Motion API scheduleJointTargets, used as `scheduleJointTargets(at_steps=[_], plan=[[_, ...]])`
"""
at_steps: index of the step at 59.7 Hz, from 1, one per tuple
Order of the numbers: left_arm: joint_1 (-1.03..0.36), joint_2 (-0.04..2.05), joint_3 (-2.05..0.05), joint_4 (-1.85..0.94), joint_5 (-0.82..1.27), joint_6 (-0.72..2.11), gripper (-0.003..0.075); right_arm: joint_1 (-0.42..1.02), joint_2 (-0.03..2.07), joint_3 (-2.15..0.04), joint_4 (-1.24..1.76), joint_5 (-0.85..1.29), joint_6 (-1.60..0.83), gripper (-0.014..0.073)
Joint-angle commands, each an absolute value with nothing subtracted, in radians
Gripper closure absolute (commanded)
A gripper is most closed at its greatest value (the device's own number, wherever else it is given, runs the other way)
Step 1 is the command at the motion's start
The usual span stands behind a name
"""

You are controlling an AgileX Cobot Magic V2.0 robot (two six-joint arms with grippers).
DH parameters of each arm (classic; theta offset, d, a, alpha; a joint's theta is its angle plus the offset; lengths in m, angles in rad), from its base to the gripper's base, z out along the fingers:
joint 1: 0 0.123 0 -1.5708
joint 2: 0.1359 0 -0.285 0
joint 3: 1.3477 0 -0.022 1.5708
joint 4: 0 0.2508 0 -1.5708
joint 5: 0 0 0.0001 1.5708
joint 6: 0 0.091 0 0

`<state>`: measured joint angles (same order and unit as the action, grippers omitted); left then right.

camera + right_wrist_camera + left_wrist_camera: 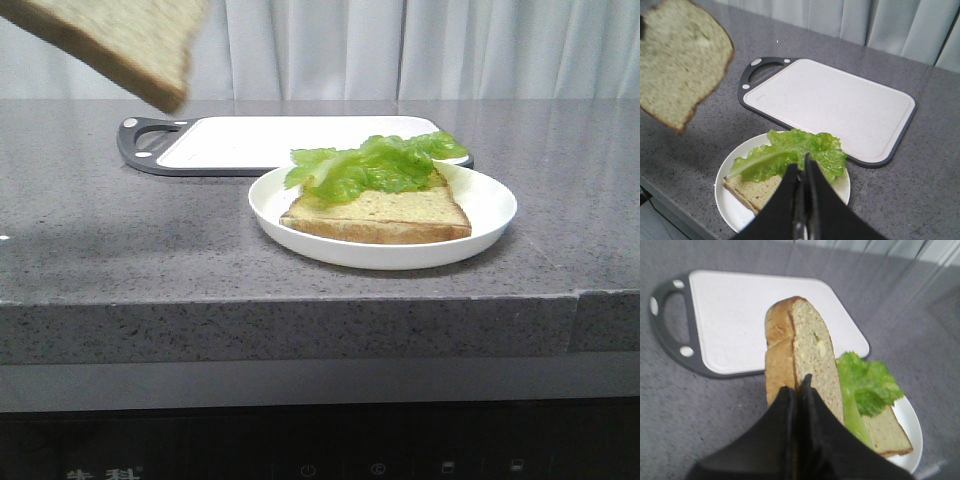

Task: Left arm grabs bread, right arm adds lettuce
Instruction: 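Lower the held bread slice with the left gripper onto the lettuce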

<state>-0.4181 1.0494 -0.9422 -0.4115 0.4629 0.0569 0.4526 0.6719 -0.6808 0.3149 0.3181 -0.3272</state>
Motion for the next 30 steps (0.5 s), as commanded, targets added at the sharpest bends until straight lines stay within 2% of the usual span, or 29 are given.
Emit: scheduleJointTargets(at_steps=[1,13,20,30], plan=[[-0.412,1.134,-1.052,-0.563,0.511,0.163,0.074,0.446,0.587,-0.661,0.309,0.226,-0.327,0.0647],[-0.375,1.396,-1.178,-1.252,0.764,0.637,0.0741,0.406,0.489,-0.613,0.311,0.264,-0.32,0.0647],[-0.375,1.517,-1.229,-1.414,0.829,0.707,0.0741,0.381,0.482,-0.61,0.311,0.286,-0.32,0.0647],[-0.375,1.635,-1.255,-1.46,0.842,0.716,0.0741,0.37,0.482,-0.61,0.311,0.285,-0.32,0.0647]])
